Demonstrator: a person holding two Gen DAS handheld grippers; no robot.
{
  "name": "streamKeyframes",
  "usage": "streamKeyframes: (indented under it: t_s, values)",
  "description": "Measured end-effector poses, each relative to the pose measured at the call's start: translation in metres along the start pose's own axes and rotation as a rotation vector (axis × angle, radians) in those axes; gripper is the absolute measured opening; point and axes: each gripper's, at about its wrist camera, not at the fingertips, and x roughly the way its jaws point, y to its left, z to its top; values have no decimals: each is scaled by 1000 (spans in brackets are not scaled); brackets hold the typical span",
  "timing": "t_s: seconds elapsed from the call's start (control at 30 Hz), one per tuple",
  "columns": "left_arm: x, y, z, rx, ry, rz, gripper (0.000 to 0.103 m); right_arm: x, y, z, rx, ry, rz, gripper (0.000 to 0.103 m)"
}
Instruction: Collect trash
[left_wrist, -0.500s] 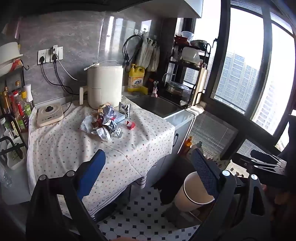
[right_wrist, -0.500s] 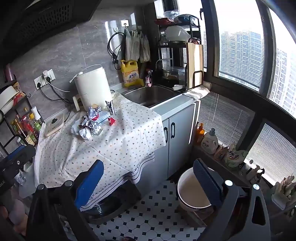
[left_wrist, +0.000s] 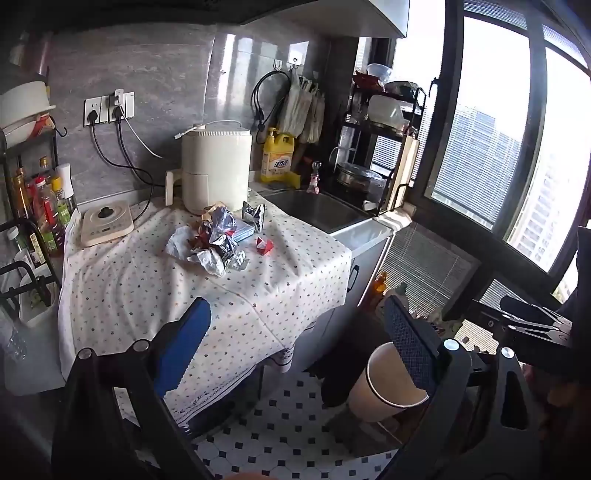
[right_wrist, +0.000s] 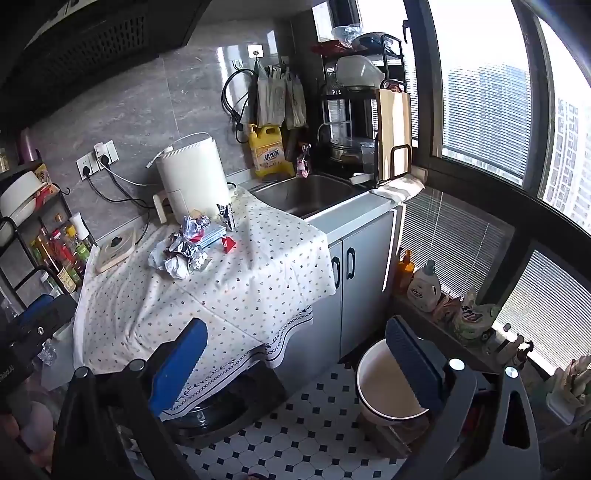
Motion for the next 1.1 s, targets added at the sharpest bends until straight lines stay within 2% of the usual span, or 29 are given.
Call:
streamKeyframes:
  t_s: [0.4,0.87,1.0,1.1]
  values:
    - [-14,10,-2,-20,-15,31,93,-1,16,-2,-17,-17,44,95]
    - [-20,18,-9,-38,-6,46,93,-8,18,-6,-21,-42,39,95]
    - [-25,17,-10,-38,-24,70,97,-10,17,-6,-24,-45,33,95]
    - [-27,17,-10,-39,-22,61,97,-13,16,-8,-38,-59,34,95]
